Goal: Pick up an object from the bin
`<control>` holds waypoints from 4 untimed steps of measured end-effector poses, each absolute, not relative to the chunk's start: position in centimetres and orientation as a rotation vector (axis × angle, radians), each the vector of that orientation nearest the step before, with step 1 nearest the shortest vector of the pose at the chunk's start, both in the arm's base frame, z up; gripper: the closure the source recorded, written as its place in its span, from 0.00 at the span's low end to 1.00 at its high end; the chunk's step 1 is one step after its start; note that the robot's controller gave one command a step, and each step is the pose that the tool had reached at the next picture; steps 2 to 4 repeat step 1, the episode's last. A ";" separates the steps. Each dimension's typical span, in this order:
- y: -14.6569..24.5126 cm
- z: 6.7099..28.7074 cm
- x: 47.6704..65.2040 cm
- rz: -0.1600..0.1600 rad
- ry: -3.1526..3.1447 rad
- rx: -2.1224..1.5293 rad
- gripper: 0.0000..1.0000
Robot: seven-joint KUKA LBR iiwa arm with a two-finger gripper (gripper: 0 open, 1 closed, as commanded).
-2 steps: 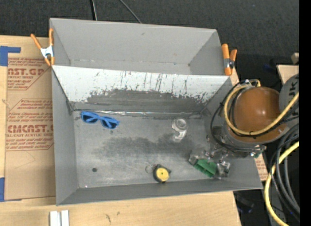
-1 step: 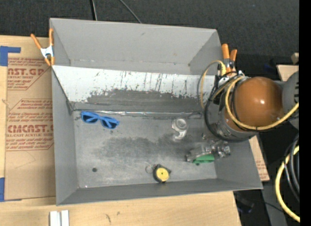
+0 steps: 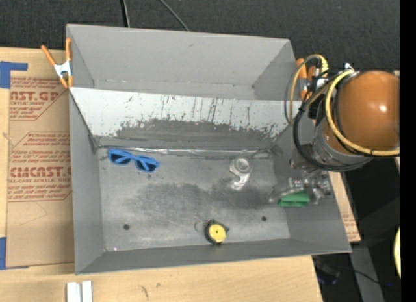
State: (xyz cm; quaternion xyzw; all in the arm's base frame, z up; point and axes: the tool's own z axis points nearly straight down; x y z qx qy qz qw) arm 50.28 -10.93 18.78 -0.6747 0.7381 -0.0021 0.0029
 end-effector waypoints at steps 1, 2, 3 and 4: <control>-11.8 21.9 49.8 -0.003 2.328 -2.105 1.00; -11.8 21.9 49.8 -0.003 2.328 -2.105 1.00; -11.8 21.9 49.8 -0.003 2.328 -2.105 1.00; -11.8 21.9 49.8 -0.003 2.328 -2.105 1.00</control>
Offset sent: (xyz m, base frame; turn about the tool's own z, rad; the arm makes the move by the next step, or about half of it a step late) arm -0.0058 -0.0093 0.0304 0.0082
